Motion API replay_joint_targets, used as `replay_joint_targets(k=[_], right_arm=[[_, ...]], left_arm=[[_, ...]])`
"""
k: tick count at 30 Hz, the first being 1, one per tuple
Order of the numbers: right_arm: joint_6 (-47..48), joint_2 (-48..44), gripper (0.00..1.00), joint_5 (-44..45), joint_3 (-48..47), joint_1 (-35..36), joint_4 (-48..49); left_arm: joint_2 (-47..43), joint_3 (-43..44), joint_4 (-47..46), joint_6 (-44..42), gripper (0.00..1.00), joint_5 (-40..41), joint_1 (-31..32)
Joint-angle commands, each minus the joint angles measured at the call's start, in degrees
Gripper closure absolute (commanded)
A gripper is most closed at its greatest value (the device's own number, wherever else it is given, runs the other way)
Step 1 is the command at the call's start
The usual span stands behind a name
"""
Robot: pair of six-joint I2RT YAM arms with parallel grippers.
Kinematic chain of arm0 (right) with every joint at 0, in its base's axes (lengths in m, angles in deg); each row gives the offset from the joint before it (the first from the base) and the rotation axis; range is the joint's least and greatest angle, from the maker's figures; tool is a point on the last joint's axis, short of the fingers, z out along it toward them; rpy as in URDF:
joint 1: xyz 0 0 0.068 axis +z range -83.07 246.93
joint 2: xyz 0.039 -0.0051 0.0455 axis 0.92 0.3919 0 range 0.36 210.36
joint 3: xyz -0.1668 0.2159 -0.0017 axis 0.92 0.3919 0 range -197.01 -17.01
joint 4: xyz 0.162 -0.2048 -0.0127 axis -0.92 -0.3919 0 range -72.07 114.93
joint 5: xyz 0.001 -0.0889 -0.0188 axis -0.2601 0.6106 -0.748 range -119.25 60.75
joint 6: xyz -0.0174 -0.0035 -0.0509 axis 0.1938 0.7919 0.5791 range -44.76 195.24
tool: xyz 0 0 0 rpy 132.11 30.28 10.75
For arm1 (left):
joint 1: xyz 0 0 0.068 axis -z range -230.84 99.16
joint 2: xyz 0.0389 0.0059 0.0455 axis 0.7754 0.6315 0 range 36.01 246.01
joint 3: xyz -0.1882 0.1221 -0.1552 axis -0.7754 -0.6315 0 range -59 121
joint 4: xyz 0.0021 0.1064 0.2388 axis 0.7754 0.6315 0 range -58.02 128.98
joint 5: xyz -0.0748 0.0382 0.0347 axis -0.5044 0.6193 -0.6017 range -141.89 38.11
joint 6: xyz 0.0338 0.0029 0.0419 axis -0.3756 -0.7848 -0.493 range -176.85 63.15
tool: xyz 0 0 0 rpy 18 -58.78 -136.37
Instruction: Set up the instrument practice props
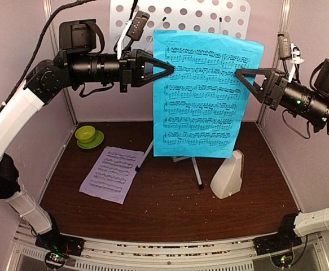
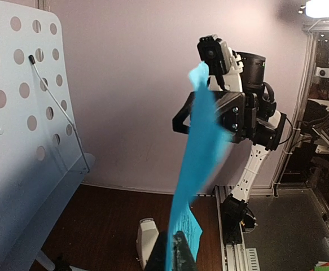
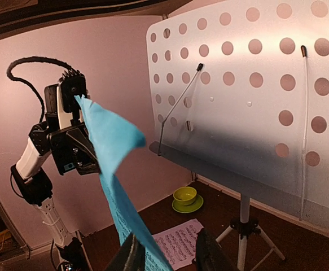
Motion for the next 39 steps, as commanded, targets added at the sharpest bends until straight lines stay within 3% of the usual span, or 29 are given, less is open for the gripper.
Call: replay_joint_targets(k=[1, 7, 10, 12, 14, 17, 19, 29, 33, 39], right_arm=[[1.9, -0.4, 0.73, -2.4, -1.4, 0.4, 0.7], [3.8, 2.2, 0.75, -3.7, -7.0, 0.4, -1.3], [4.4, 2.3, 0.86, -4.1, -7.7, 0.4, -1.0], [4.6, 2.2, 1.0, -3.9, -8.3, 0.4, -1.0], [4.8, 2.1, 1.0, -2.5, -9.0, 0.4, -1.6], [5.5, 1.5, 1.0, 1.3, -10.1, 0.4, -1.9], [6.1, 1.2, 1.0, 4.2, -10.9, 0.4, -1.3], [9.4, 2.2, 1.0, 9.8, -13.1, 0.4, 9.7], [12.5, 3.6, 1.0, 10.0, -14.9, 0.4, 11.1], [16.4, 5.8, 1.0, 11.1, -16.2, 0.3, 14.5]], left_arm=[[1.6, 2.9, -3.5, 3.8, 1.0, -2.3, -0.3], [4.1, 5.6, -3.9, 6.7, 1.0, -4.3, -0.3], [4.9, 6.6, -3.9, 7.4, 1.0, -3.9, -0.3], [5.3, 7.1, -4.0, 7.6, 1.0, -3.5, -0.3], [5.1, 7.3, -4.0, 7.3, 0.97, -0.9, -0.3], [3.9, 8.7, -2.7, 5.6, 0.71, 6.3, -0.3], [3.5, 11.6, -0.4, 3.4, 0.6, 13.4, -0.2], [-2.4, 7.6, -11.0, -8.8, 0.54, 49.9, 3.0], [2.1, 13.6, -7.5, -14.2, 0.46, 56.0, 3.2], [9.9, 22.9, -3.4, -20.7, 0.42, 59.2, 3.2]])
